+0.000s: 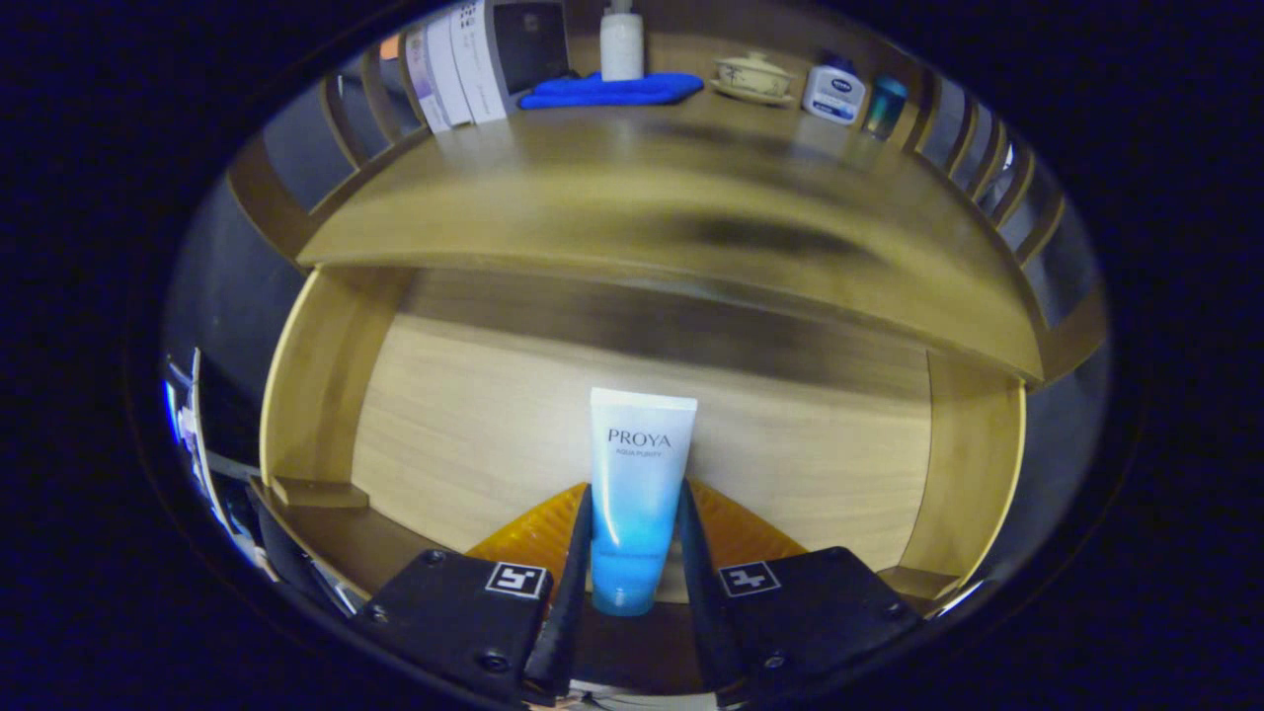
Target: Pull open the drawer, take out the items inside it, and place them on the countertop above the cabinet.
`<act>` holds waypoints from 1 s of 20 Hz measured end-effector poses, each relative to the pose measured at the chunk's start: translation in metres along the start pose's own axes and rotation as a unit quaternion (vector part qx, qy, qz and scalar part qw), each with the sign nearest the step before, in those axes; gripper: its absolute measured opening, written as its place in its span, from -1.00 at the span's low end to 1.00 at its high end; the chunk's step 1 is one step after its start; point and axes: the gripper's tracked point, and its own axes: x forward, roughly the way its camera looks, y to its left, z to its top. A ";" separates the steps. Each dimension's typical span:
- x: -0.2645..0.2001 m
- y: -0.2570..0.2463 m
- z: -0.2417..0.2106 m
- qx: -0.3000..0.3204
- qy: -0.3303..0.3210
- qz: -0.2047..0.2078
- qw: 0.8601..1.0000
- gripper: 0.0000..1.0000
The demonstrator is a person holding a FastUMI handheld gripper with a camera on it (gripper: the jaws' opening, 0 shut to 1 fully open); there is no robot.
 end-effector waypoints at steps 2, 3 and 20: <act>-0.014 0.002 0.004 0.001 -0.012 0.007 1.000 -0.01; -0.014 0.001 0.003 0.001 -0.017 0.010 1.000 0.00; -0.070 -0.004 0.113 0.035 -0.104 -0.007 0.994 -0.01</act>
